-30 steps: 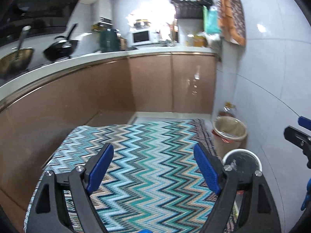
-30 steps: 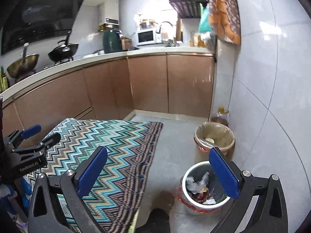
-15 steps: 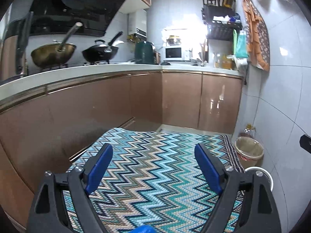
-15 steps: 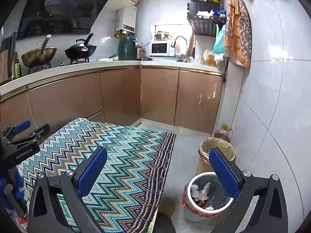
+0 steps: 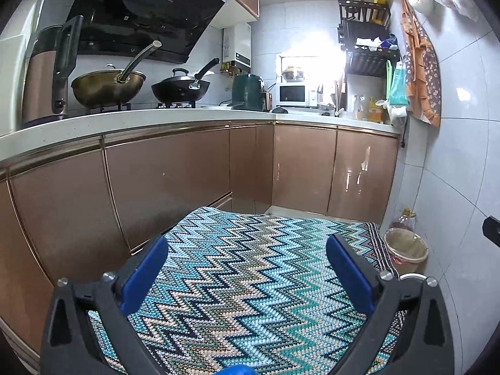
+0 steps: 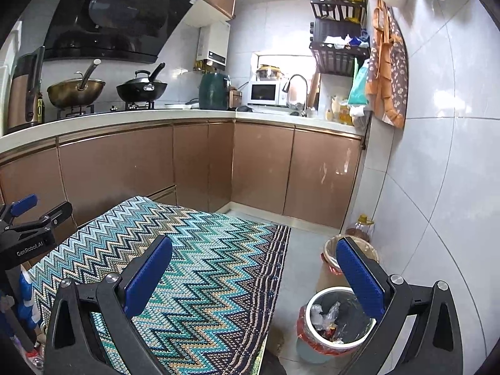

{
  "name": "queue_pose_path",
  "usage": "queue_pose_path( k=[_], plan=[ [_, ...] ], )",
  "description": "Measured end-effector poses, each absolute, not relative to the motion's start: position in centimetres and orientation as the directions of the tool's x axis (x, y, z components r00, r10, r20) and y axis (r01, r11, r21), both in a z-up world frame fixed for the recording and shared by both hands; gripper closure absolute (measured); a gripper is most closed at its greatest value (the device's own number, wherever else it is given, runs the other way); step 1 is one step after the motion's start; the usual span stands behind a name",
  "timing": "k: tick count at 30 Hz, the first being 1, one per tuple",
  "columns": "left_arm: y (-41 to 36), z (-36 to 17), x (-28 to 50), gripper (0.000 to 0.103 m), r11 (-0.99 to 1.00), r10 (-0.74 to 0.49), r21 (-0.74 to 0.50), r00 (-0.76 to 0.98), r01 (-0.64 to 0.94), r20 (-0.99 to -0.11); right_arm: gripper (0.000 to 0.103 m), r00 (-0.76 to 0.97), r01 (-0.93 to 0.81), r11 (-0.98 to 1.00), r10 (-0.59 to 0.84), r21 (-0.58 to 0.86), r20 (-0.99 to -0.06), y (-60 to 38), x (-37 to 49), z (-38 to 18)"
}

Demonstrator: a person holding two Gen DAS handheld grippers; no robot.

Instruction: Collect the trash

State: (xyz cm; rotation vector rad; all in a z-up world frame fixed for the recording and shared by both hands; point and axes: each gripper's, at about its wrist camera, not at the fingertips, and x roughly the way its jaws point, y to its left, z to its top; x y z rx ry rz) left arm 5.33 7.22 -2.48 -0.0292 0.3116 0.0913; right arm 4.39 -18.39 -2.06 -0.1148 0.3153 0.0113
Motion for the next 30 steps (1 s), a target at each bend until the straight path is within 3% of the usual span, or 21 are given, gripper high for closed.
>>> queue_pose_path(
  k=[30],
  plan=[
    [7.5,-2.1,3.4,0.001,0.995,0.090,-0.008,0.955,-0.096,-0.281,0.000,0.957,-0.032,0.992,-0.004,-0.120,-0.289,-17.9,3.2,-1.9]
  ],
)
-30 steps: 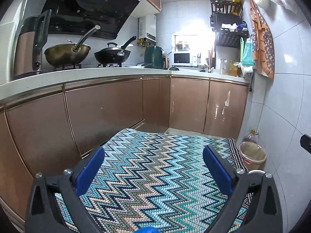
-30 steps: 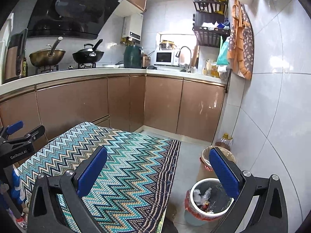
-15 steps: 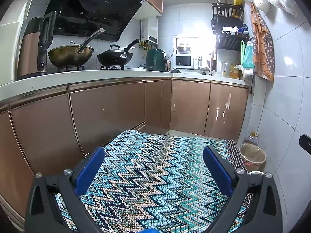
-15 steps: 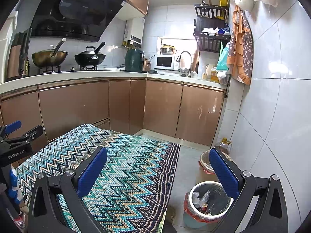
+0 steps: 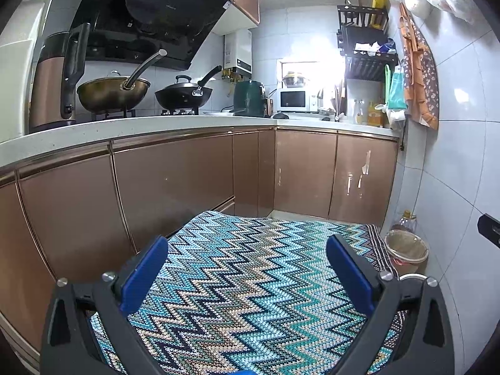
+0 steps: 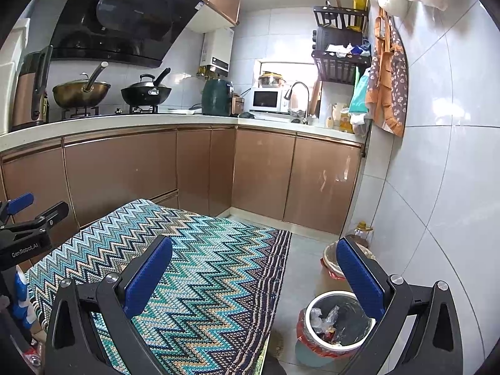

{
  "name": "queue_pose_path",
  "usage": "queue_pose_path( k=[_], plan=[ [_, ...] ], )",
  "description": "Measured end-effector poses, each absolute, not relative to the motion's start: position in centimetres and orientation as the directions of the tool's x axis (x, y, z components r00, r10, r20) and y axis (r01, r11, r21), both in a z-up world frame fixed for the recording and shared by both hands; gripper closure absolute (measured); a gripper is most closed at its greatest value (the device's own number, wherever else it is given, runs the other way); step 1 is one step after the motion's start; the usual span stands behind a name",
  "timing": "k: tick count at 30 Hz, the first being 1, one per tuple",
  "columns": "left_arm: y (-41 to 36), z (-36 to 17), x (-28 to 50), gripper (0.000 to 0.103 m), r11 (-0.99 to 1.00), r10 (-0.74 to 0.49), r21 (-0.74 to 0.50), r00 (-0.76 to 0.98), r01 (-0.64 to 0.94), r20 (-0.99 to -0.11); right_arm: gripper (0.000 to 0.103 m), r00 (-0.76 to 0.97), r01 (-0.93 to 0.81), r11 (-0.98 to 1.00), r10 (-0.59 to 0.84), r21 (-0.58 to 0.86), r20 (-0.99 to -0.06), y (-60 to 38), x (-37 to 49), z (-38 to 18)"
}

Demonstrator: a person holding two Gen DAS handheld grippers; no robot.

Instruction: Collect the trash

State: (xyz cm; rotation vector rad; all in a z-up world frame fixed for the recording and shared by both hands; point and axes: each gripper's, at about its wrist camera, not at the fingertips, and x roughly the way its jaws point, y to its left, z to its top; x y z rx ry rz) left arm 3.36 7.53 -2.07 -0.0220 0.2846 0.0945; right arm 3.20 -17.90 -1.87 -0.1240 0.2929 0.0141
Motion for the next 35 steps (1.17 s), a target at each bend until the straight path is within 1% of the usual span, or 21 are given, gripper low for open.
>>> queue_pose_path(
  k=[6,19,35],
  plan=[
    [7.5,-1.9,2.8,0.001,0.996,0.086,-0.001,0.960,-0.089,-0.267,0.000,0.958,-0.021,0.993,-0.013,-0.114,-0.286,-18.3,3.1,-1.9],
    [6.9,-1.6,2.6,0.001,0.997,0.073,-0.008,0.959,-0.078,-0.274,0.000,0.959,-0.005,0.994,-0.026,-0.108,-0.281,-18.7,2.8,-1.9],
    [5.9,-1.5,2.2,0.001,1.000,0.028,-0.006,0.962,-0.031,-0.272,0.000,0.957,0.006,0.995,-0.036,-0.101,-0.289,-19.5,2.7,-2.1]
  ],
)
